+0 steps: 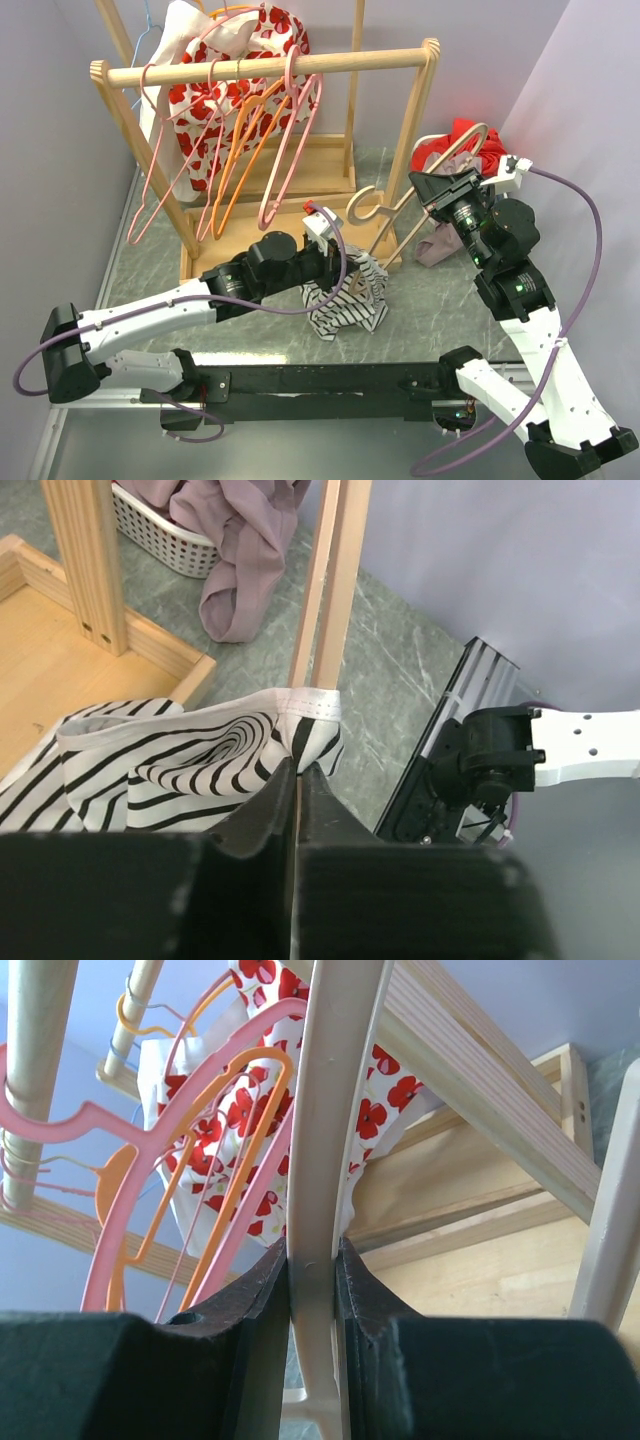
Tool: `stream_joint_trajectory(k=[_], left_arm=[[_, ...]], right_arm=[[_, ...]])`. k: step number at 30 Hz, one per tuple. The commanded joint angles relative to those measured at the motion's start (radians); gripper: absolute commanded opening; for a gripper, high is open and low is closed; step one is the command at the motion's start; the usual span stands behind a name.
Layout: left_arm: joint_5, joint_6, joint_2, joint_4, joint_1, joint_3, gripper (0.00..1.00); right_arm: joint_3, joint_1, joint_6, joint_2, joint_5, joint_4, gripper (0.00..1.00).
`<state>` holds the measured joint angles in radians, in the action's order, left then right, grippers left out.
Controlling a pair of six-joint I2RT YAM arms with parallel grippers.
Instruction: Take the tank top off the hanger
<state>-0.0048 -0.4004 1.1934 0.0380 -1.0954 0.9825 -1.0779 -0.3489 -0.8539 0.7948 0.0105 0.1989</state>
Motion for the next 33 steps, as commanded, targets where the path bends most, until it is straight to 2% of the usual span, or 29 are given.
stream_joint_trajectory(k=[1, 5, 9, 17, 21, 24, 29, 31, 33], left_arm=[[0.009, 0.017, 0.003, 0.051, -0.003, 0.051, 0.01], [0.008, 0.029, -0.015, 0.017, -0.001, 0.058, 0.01], [0.008, 0.034, -0.049, -0.103, -0.001, 0.068, 0.01], [-0.075, -0.052, -0.25, -0.243, -0.001, -0.128, 0.01], [-0.084, -0.086, -0.261, -0.338, -0.001, -0.163, 0.03], [-0.066, -0.103, -0.245, -0.362, -0.001, -0.168, 0.18], [-0.122, -0.101, -0.256, -0.337, -0.003, -0.156, 0.62], [-0.142, -0.083, -0.25, -0.326, -0.001, -0.119, 0.66], [-0.141, -0.039, -0.233, -0.299, -0.001, -0.082, 0.65]], right_arm=[[-0.005, 0.002, -0.005, -0.008, -0.007, -0.053, 0.0], [-0.019, 0.002, 0.007, -0.005, 0.014, -0.029, 0.0], [-0.037, 0.011, 0.027, -0.005, 0.069, 0.007, 0.0], [-0.073, 0.039, 0.056, -0.009, 0.115, 0.025, 0.0], [-0.076, 0.044, 0.052, -0.023, 0.126, 0.002, 0.0], [-0.086, 0.047, 0.044, -0.026, 0.128, -0.001, 0.0], [-0.054, 0.048, 0.013, -0.052, 0.115, -0.039, 0.0], [-0.056, 0.047, -0.007, -0.049, 0.105, -0.03, 0.0], [-0.048, 0.048, -0.043, -0.045, 0.071, -0.03, 0.0]])
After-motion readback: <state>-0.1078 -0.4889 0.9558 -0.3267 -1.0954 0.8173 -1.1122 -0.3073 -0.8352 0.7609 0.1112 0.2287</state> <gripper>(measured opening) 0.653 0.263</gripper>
